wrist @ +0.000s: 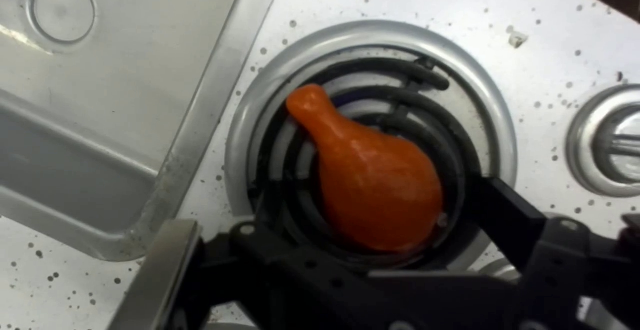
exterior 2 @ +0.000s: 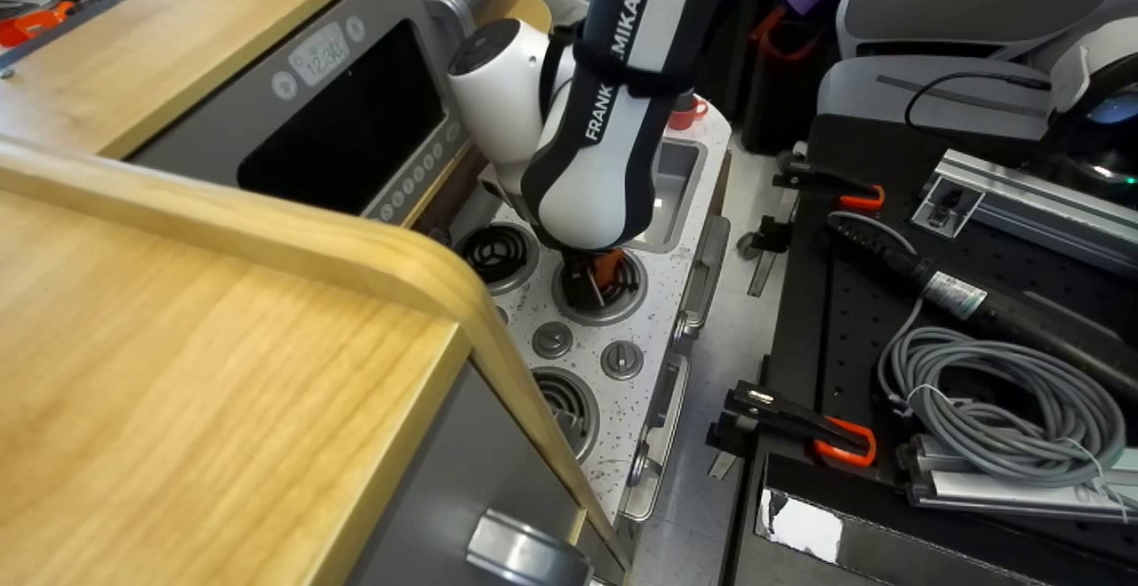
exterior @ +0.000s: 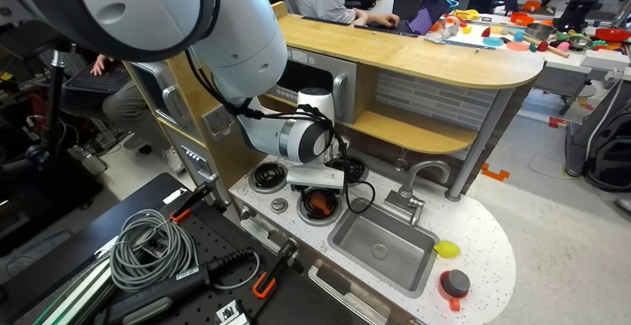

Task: Take the orange object from the stove and put it in the sink

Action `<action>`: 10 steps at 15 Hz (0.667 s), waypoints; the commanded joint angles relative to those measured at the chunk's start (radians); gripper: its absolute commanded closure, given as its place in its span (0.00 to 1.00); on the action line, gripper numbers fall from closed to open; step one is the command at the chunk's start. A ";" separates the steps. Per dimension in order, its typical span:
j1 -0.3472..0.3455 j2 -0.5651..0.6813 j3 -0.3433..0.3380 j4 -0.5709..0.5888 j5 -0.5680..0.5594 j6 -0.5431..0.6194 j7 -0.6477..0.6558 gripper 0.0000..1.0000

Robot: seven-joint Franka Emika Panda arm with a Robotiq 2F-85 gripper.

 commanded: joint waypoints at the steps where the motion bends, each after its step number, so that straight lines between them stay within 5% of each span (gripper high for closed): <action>1: -0.008 -0.020 0.004 -0.012 0.025 -0.040 -0.006 0.33; 6: -0.007 -0.053 -0.006 -0.036 0.029 -0.050 0.015 0.70; 10: -0.012 -0.090 -0.020 -0.074 0.033 -0.064 0.043 0.72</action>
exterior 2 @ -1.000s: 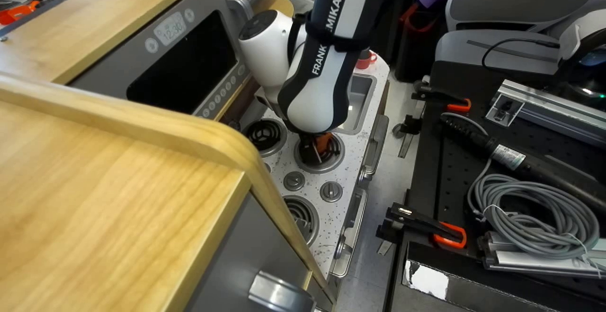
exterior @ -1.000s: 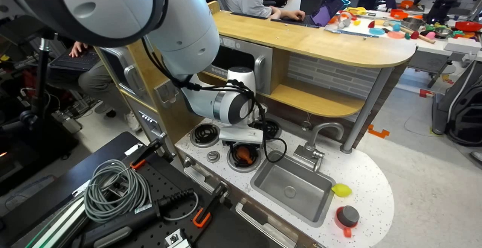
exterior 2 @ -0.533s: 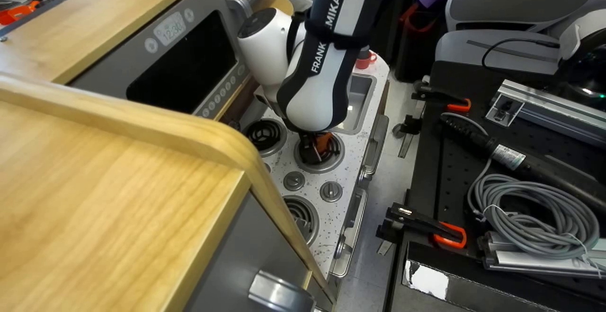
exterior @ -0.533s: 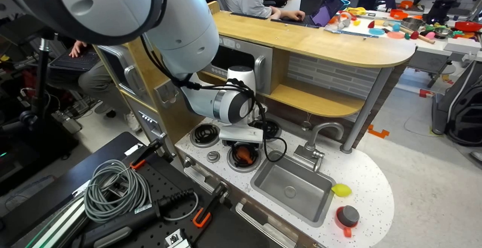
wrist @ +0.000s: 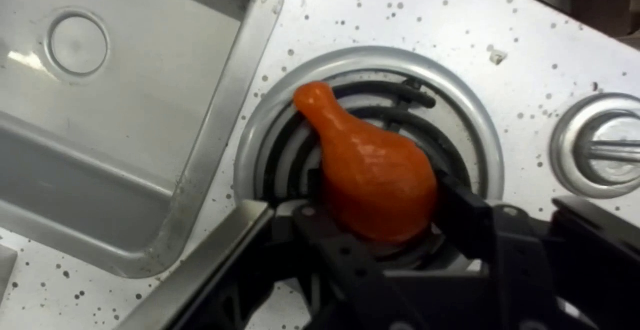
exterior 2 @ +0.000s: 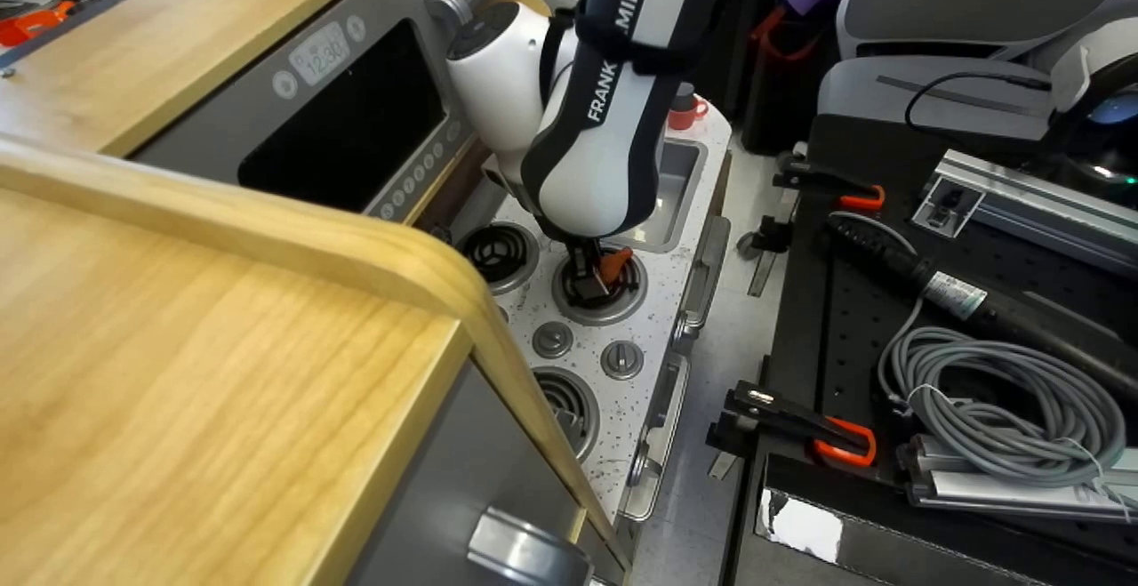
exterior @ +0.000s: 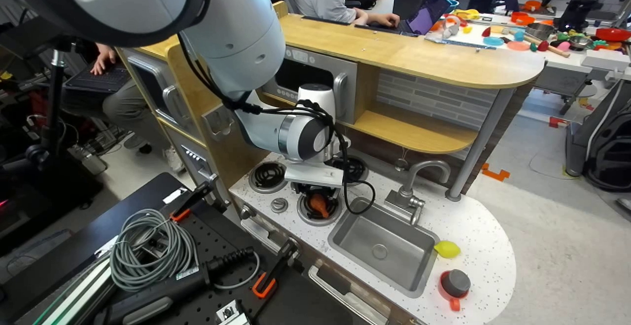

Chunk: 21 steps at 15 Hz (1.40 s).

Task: Take the orange object from the stove and put it in the sink

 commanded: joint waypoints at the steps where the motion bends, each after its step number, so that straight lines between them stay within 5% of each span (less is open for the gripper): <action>1: -0.015 -0.065 -0.021 -0.058 0.027 -0.032 0.011 0.72; 9: -0.044 -0.152 -0.155 -0.147 0.000 0.012 0.061 0.72; 21: -0.114 0.023 -0.231 -0.022 0.036 0.119 0.182 0.72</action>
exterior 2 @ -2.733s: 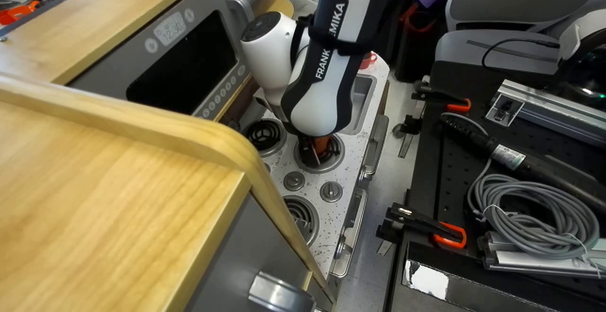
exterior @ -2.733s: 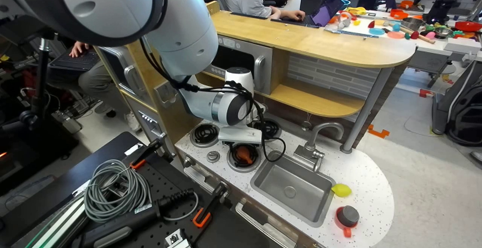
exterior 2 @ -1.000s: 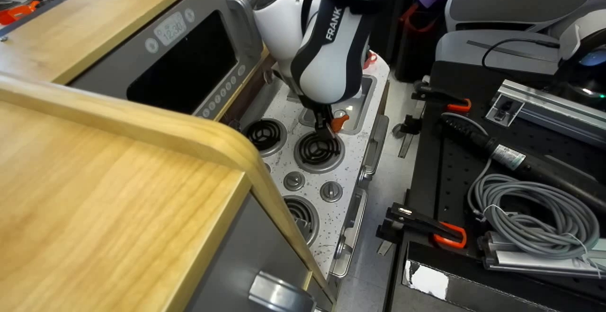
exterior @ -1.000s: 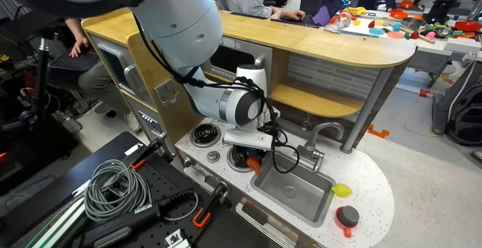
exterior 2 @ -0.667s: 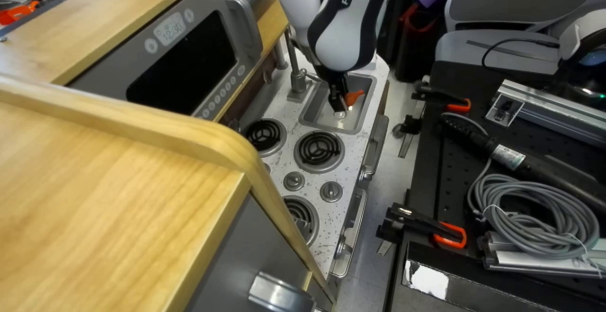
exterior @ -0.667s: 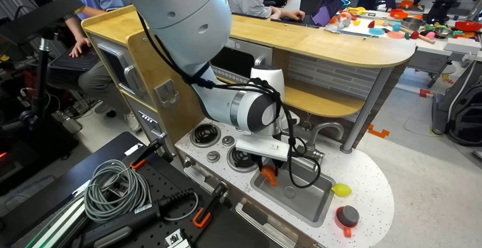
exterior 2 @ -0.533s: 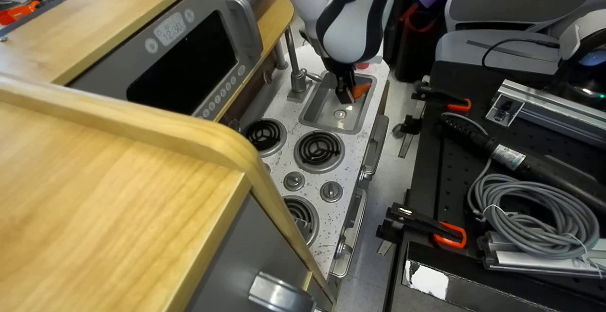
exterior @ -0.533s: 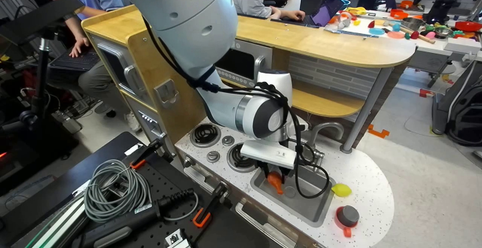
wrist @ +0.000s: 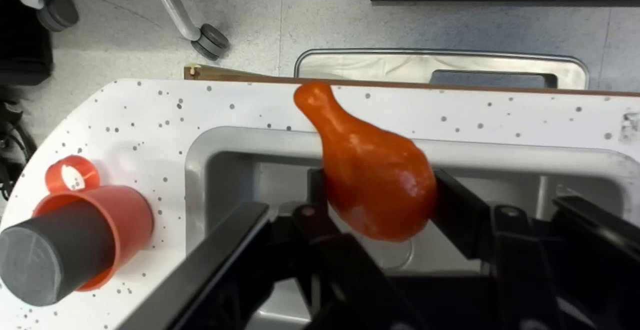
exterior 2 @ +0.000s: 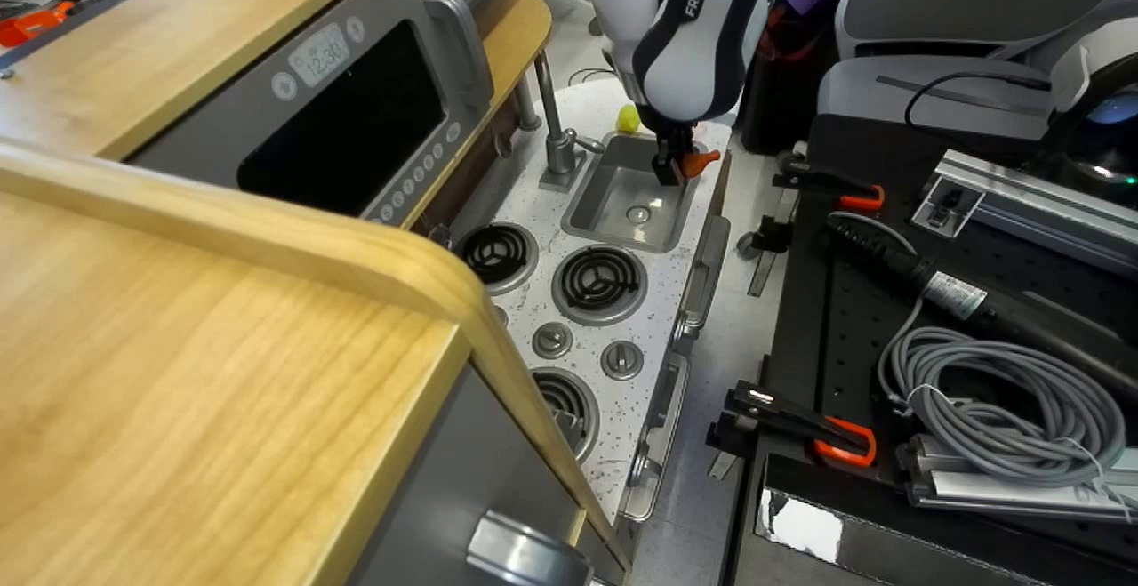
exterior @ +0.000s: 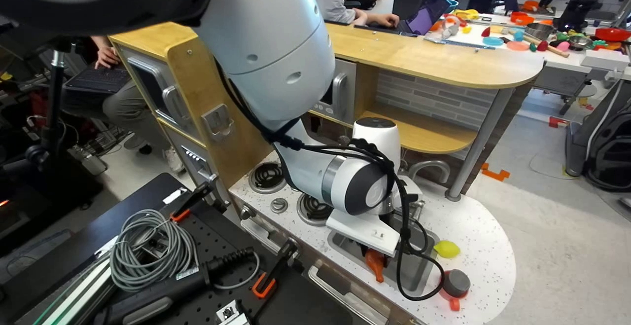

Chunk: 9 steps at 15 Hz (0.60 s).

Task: Take the orange object from the stove and put it in the sink

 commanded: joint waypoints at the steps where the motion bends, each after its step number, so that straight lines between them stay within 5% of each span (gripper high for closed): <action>1: -0.008 0.083 -0.003 0.091 0.047 0.032 0.050 0.72; 9: -0.065 0.152 0.085 0.244 0.173 -0.067 0.028 0.72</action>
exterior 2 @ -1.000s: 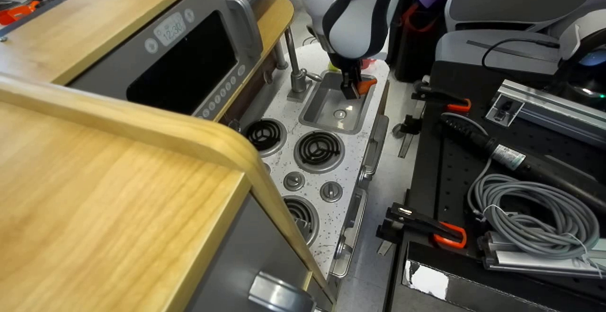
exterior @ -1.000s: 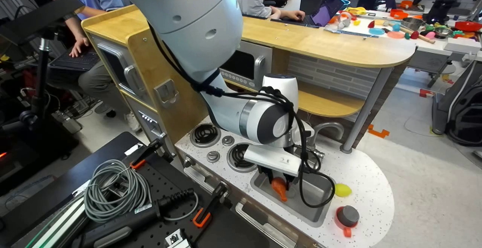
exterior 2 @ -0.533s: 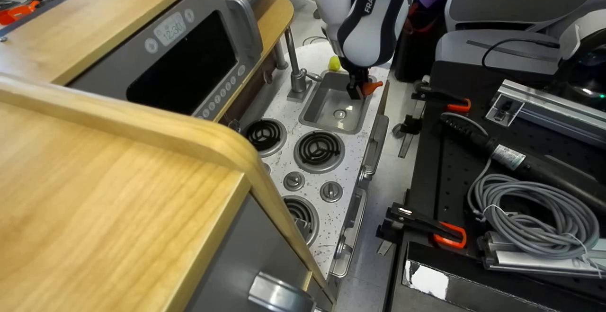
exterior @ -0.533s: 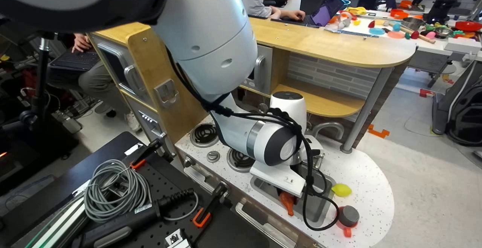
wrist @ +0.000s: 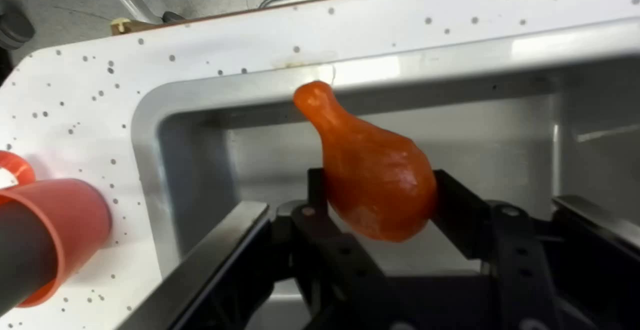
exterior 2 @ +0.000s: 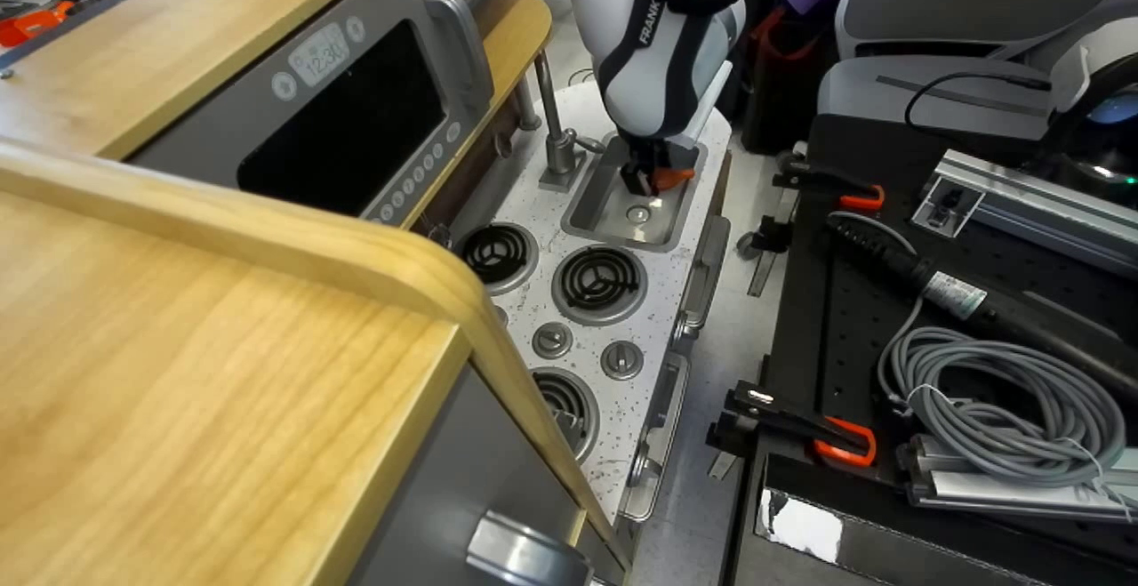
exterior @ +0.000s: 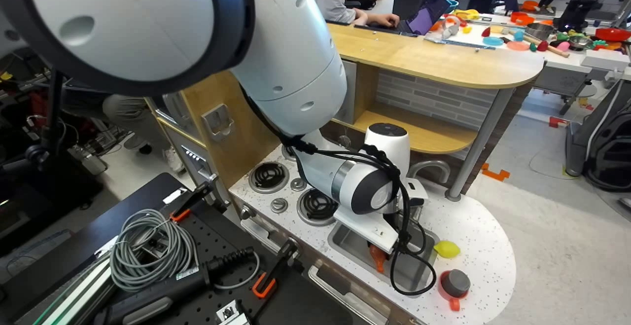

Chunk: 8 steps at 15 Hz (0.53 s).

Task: Take the orange object from the stove and put it in the sink

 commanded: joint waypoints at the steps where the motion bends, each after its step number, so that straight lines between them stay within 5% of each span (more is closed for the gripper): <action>1: -0.041 0.040 0.054 0.093 0.049 -0.056 -0.024 0.72; 8: -0.011 0.129 0.027 0.186 0.044 0.019 0.025 0.72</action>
